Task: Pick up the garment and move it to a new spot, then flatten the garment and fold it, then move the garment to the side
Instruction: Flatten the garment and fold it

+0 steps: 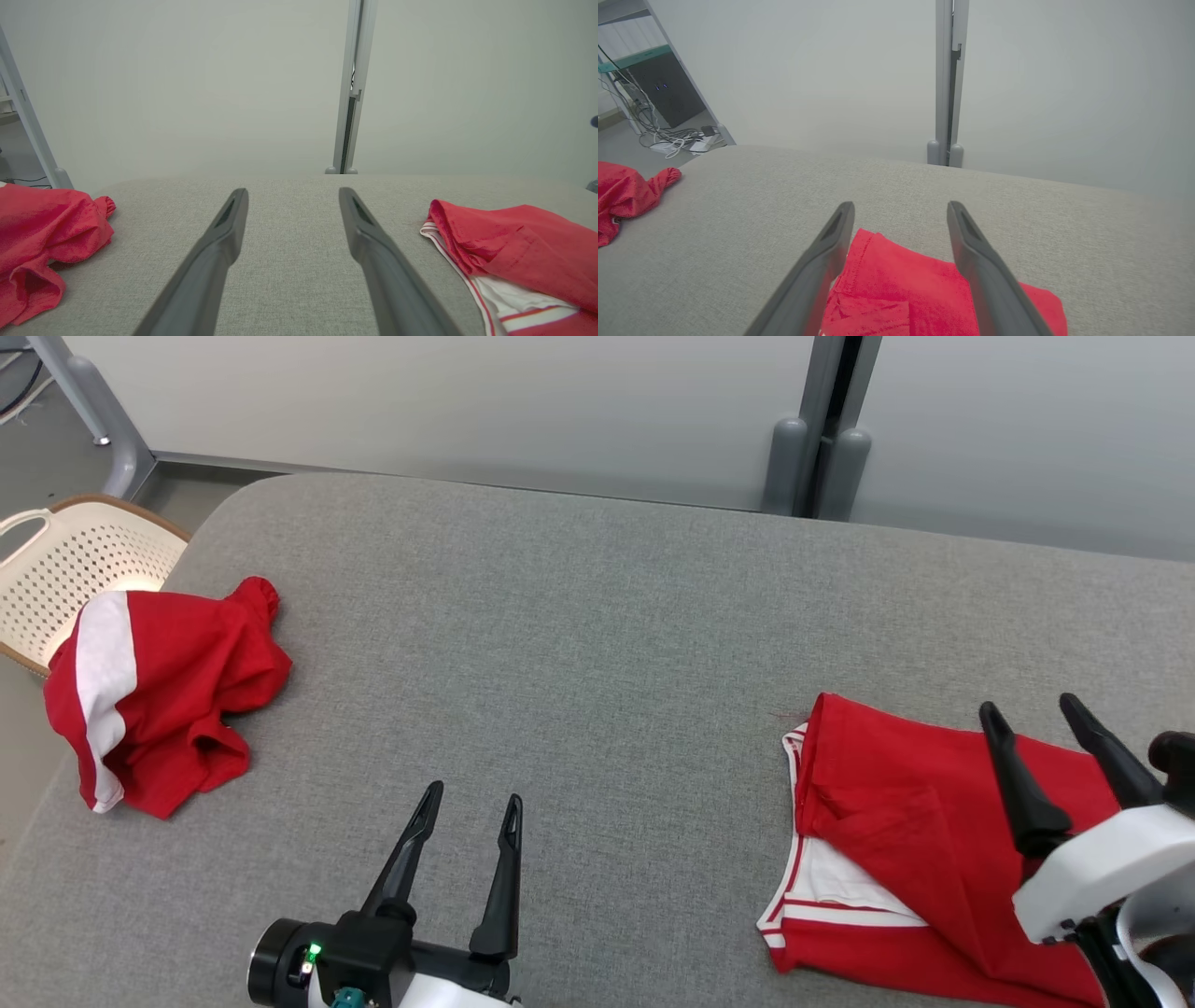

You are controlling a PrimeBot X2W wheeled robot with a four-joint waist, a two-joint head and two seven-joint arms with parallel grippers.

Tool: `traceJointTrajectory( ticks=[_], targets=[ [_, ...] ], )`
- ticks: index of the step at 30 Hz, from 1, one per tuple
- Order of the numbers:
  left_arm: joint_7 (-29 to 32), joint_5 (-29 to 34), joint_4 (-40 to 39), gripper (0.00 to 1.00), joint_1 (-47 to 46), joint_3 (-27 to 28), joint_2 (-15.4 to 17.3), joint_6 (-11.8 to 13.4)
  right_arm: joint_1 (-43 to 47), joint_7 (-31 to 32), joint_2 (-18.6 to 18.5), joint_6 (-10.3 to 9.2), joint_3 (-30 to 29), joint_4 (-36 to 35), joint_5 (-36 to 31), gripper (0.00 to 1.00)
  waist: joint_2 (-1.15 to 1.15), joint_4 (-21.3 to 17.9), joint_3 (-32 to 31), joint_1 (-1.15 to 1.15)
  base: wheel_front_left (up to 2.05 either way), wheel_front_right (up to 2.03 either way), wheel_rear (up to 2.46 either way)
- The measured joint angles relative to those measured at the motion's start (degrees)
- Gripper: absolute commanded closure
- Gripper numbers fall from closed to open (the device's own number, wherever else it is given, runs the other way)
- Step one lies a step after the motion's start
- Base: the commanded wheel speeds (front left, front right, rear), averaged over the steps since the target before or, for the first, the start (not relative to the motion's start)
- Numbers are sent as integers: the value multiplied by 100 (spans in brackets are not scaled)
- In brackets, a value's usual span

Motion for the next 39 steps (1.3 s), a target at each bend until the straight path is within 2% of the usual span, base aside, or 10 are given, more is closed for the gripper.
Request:
traceJointTrajectory(
  ticks=[4, 5, 6, 9, 10, 17, 22, 28, 33, 39],
  targets=[
    [0, 33, -8, 0, 8, -3, -8, -19, 303, -345, -531, 1, -69, 256, -2, 0, 0, -31, -127, 0, 0, 0, 0],
    [0, 33, -10, 0, 15, -3, -10, -24, 389, -419, -669, 0, -63, 399, 3, 76, 0, -25, -147, 0, 0, 0, 0],
    [0, 34, -11, 0, 26, 0, -13, -25, 461, -515, -842, 0, -22, 530, 5, 100, 0, -13, -162, 0, 0, 0, 0],
    [0, 34, -3, 0, 76, -12, -32, -43, 498, -886, -1418, 0, 243, 1068, 7, 100, 0, 50, -196, 0, 0, 0, 0],
    [0, 34, -3, 0, 76, -12, -32, -43, 498, -886, -1418, 0, 243, 1068, 7, 100, 0, 50, -196, 0, 0, 0, 0],
    [0, 34, 1, 0, 129, -46, -78, -76, 288, -1672, -2148, 4, 1138, 2579, 147, 100, 0, 246, -212, 0, 0, 0, 0],
    [0, 43, 7, 0, 126, -62, -88, -100, -142, -2058, -2221, 4, 1878, 3513, 534, 100, 0, 342, -102, 0, 0, 0, 0],
    [0, 62, 11, 0, 95, -55, -107, -151, -764, -2541, -2073, 3, 2909, 4227, 985, 100, 0, 406, 36, 0, 0, 0, 0],
    [0, 92, 12, 0, 10, -55, -126, -193, -1100, -2971, -1998, -1, 3773, 4363, 1463, 100, 0, 424, 69, 0, 0, 0, 0],
    [0, 132, 19, 0, 12, -31, -123, -193, -986, -3403, -2100, 0, 4593, 4010, 2185, 100, 0, 461, 28, 0, 0, 0, 0]
  ],
)
